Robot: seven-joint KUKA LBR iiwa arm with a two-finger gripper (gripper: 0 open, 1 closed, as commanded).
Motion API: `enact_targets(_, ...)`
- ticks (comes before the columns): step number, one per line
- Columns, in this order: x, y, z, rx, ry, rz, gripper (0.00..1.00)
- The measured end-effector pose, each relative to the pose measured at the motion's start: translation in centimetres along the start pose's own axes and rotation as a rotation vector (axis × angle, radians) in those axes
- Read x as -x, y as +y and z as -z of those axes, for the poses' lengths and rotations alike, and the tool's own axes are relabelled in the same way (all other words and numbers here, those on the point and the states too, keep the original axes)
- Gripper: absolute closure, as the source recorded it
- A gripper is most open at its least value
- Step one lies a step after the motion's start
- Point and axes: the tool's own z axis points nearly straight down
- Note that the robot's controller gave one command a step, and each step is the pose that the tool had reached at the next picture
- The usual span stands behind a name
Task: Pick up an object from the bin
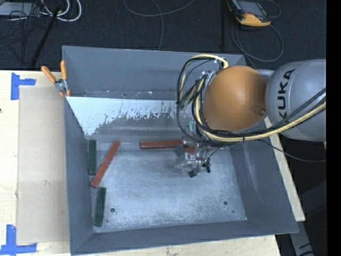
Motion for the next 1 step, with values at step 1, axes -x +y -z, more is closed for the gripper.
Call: enact_targets(1,-1.67,-2.85,19.94,-0.011,-0.001,-0.044,1.0)
